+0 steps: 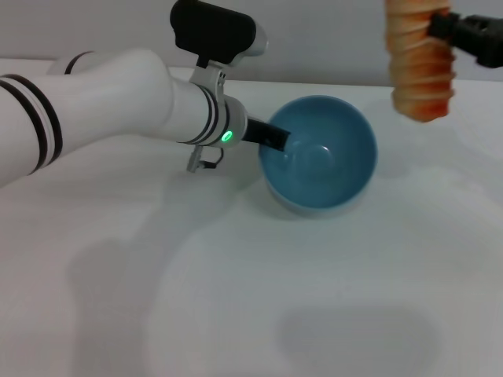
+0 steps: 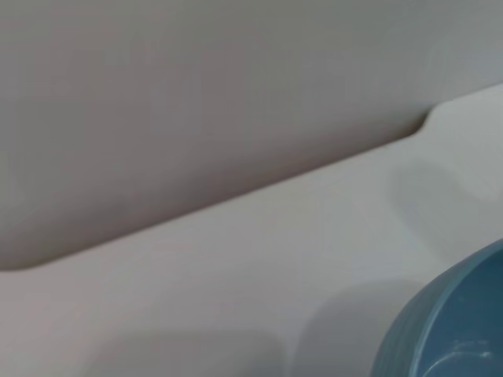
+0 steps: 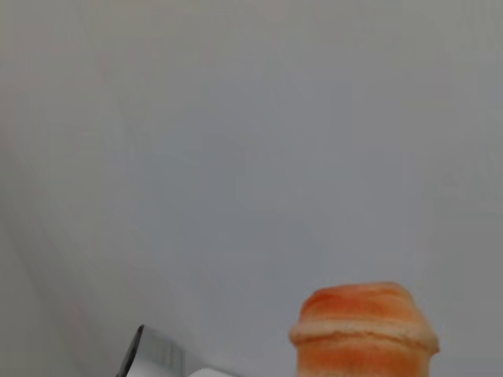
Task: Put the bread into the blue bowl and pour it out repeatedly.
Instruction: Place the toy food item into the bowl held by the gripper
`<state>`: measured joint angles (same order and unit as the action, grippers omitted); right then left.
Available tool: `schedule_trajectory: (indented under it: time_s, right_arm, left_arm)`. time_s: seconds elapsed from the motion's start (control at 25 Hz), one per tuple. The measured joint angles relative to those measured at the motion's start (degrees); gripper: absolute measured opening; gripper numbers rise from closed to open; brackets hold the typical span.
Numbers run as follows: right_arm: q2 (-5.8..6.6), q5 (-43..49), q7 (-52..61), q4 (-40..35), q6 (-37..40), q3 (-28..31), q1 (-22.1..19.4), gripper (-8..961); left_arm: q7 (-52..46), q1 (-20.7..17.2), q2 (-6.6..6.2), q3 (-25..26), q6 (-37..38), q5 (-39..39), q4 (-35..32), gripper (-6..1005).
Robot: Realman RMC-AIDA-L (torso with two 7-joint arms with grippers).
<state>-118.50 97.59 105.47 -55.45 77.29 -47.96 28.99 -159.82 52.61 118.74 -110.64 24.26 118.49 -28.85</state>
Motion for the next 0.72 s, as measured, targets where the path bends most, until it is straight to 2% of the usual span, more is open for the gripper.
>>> schedule_trajectory:
  time_s: [0.28, 0.72]
  right_arm:
    - [0.07, 0.6, -4.4, 10.7, -1.9, -2.1, 3.9, 117]
    - [0.06, 3.3, -6.0, 17.1, -9.1, -4.3, 4.8, 115]
  left_arm:
    - [0.0, 0.0, 0.05, -0.5, 3.8, -0.8, -5.0, -1]
    - [-1.3, 1.3, -0.16, 0.1, 5.3, -0.8, -6.1, 0]
